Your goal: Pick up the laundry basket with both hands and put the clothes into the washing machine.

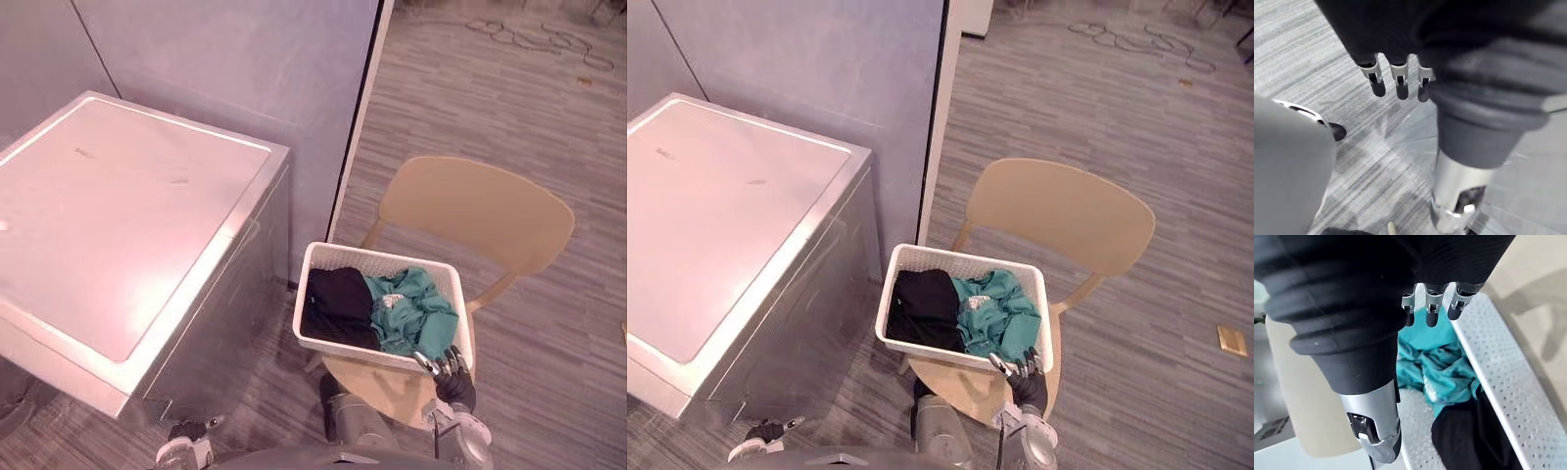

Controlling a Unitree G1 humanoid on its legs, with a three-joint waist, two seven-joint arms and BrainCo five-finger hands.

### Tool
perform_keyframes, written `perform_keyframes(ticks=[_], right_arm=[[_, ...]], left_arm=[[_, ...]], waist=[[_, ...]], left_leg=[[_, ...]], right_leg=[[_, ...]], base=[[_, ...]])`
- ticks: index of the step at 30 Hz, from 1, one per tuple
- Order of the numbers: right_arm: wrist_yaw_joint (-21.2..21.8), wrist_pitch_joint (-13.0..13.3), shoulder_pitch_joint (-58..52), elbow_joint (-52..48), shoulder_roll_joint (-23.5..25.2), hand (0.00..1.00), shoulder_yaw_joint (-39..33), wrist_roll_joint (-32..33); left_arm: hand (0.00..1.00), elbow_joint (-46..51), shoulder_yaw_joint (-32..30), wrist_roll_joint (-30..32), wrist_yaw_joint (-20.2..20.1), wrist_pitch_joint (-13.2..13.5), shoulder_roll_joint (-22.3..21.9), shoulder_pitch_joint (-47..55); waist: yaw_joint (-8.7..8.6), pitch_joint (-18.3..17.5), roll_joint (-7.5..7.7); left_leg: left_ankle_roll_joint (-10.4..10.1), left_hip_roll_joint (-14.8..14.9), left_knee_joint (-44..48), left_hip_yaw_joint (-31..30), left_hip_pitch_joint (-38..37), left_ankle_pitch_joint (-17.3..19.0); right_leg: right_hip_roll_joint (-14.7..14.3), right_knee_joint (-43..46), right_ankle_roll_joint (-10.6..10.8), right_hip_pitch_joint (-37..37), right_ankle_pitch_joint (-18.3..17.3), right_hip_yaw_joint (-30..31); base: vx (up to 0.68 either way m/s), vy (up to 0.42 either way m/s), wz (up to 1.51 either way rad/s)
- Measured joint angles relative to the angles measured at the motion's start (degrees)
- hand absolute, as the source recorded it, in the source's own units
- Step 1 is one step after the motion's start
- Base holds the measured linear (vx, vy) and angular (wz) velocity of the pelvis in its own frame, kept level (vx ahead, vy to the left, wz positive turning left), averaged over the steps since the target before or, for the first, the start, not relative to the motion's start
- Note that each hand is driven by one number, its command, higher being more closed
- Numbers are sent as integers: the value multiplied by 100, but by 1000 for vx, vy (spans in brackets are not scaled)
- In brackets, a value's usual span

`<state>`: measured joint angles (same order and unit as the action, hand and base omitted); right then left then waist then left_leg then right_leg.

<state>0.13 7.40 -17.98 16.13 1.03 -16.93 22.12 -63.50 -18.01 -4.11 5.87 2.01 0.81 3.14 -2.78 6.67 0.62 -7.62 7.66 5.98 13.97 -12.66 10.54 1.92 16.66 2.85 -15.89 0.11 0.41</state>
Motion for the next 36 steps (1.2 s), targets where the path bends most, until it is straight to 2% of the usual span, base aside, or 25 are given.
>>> perform_keyframes(ticks=[2,5,7,9,12,14,15,16,17,18,19,20,21,22,29,33,36], right_arm=[[57,0,-27,37,46,0,144,-4],[78,1,-104,65,71,0,297,-3],[104,5,-165,157,77,0,343,-5],[101,1,-197,307,43,0,349,-10],[98,-4,-134,314,-87,0,569,-74],[66,-4,-7,339,-142,0,624,-226],[53,-3,33,353,-149,0,634,-226],[54,2,98,392,-277,0,690,-226],[53,-14,230,605,-403,0,858,-228],[53,-15,314,630,-399,0,915,-229],[52,-10,329,639,-368,0,960,-231],[57,-11,321,769,-322,0,1137,-231],[58,-17,302,911,-340,0,1188,-237],[54,-20,303,1013,-342,0,1225,-238],[74,-33,153,987,-389,0,1478,-239],[75,-48,-38,1017,-394,0,1476,-235],[97,-141,-108,1019,-380,0,1480,-234]], left_arm=[[0,0,4,7,-26,97,-42,59],[0,0,25,57,-45,150,-47,30],[0,-1,145,95,-56,166,7,24],[0,0,246,96,-59,164,44,25],[0,-26,494,120,-104,161,103,-38],[0,-66,654,225,-116,157,112,-135],[0,-90,733,244,-121,150,87,-142],[0,-99,842,297,-123,147,16,-191],[0,-123,930,322,-120,144,-20,-211],[0,-128,926,322,-117,136,-20,-210],[0,-133,931,324,-110,136,-36,-218],[0,-136,925,324,-97,134,18,-231],[0,-116,904,310,-82,134,46,-236],[0,-100,905,317,-78,159,42,-225],[0,-28,910,323,-68,149,-92,-200],[0,-7,964,324,-66,149,-94,-215],[0,9,976,326,-66,151,-74,-352]], waist=[[-2,-157,9],[-2,-184,50],[1,-155,1],[46,-159,24],[100,-99,-43],[126,-77,-14],[128,-54,-50],[123,-24,-185],[181,-17,-296],[195,-7,-342],[213,-1,-485],[138,99,-223],[160,103,-287],[224,79,-233],[144,76,-236],[127,92,-221],[67,163,-138]], left_leg=[[0,104,13,-14,9,1],[25,200,97,6,95,60],[49,351,286,26,171,318],[92,417,548,35,139,458],[340,489,1032,254,147,568],[566,355,1154,373,162,439],[545,284,1068,317,162,461],[425,171,916,238,165,584],[365,-74,707,-102,166,615],[420,-117,624,-223,180,612],[481,-136,549,-331,214,590],[521,-239,552,-473,197,584],[561,-313,529,-564,184,581],[552,-327,458,-594,187,563],[485,-305,161,-557,110,527],[418,-274,81,-430,31,480],[386,-324,80,-241,17,408]], right_leg=[[-15,-257,-23,205,67,-162],[-47,-564,-7,422,151,-309],[-160,-704,-43,592,314,-376],[-233,-621,-106,673,364,-348],[-281,-347,-182,647,300,-254],[-214,-414,-184,721,298,-161],[-208,-479,-161,740,314,-114],[-216,-627,-96,780,360,-81],[-234,-893,27,806,454,64],[-241,-996,20,830,486,100],[-279,-973,-61,789,546,195],[-328,-650,-90,840,559,415],[-355,-831,-136,934,611,494],[-387,-1037,-113,979,686,550],[-602,-1365,-144,942,834,840],[-804,-1152,-194,747,817,1041],[-855,-483,-161,378,543,1169]], base=[[-68,-33,33],[-85,-19,25],[-97,-34,16],[-74,-53,-9],[-59,-39,-23],[-101,-47,-13],[-86,-23,6],[-127,81,-22],[-135,95,-32],[-144,86,-38],[-76,22,4],[-45,2,18],[-23,0,13],[-22,9,-13],[28,22,-28],[79,42,-41],[52,51,-30]])
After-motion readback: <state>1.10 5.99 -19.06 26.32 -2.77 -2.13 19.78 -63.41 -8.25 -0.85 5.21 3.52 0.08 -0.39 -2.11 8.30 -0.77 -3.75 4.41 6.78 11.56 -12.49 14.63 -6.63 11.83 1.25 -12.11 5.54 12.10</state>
